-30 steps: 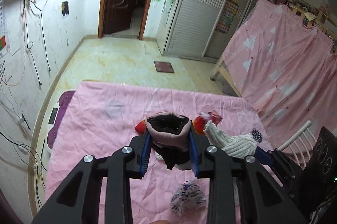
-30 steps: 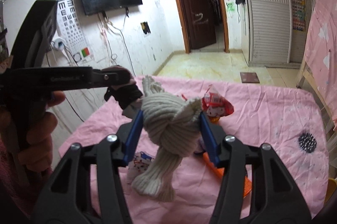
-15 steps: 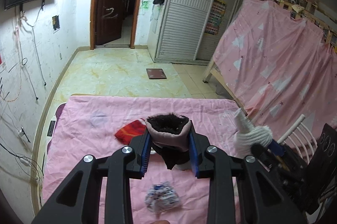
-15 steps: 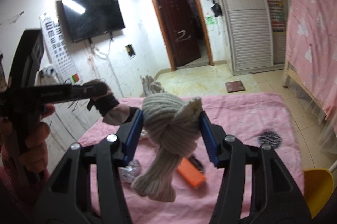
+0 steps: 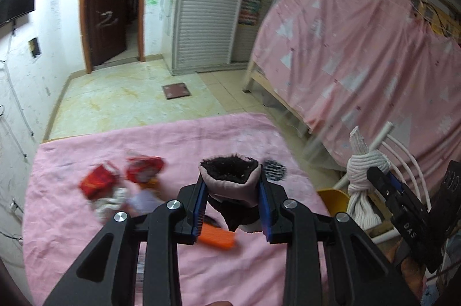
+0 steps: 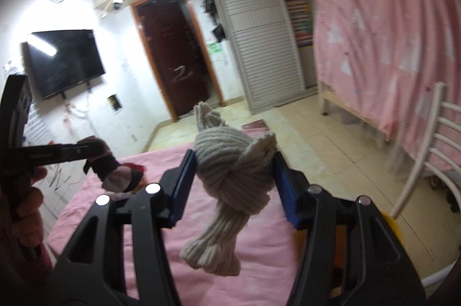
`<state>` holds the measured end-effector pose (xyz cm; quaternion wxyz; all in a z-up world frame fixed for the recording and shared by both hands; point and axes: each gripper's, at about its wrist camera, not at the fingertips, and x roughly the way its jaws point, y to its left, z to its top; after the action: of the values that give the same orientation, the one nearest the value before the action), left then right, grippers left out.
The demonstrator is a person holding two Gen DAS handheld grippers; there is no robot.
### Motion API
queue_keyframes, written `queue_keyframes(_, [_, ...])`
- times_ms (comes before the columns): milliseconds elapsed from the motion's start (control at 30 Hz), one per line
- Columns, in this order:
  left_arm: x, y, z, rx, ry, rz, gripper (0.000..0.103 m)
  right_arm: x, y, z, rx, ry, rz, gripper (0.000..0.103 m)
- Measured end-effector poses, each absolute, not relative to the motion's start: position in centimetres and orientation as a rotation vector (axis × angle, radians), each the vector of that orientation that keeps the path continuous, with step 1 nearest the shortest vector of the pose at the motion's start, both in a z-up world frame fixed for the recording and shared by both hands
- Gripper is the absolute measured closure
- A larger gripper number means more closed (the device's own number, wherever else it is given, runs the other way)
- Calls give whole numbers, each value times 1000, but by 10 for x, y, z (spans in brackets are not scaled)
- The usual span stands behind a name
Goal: Collect trash
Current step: 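Carry the sock and hat to the yellow bin and release them, then move both open tools back over the bed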
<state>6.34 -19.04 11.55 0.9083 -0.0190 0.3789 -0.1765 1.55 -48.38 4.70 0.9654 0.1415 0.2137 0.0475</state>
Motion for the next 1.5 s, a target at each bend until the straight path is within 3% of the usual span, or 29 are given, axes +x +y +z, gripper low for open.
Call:
queue_keyframes(467, [56,-316,94,79,840,-494,79,-6,-592,14,370,430,-114,51])
queue_keyframes(833, [53,-394,59,105,942,-605,76,-13,-615,10,421,423,-143,50])
queue_keyframes(1067, [50,-407,52,129,960,-602,68,-7,-614,7,438,442,-137,48])
queue_keyframes(1500, [51,-406,53,121,965,-614,68,-8,-617,7,461,433,-136,48])
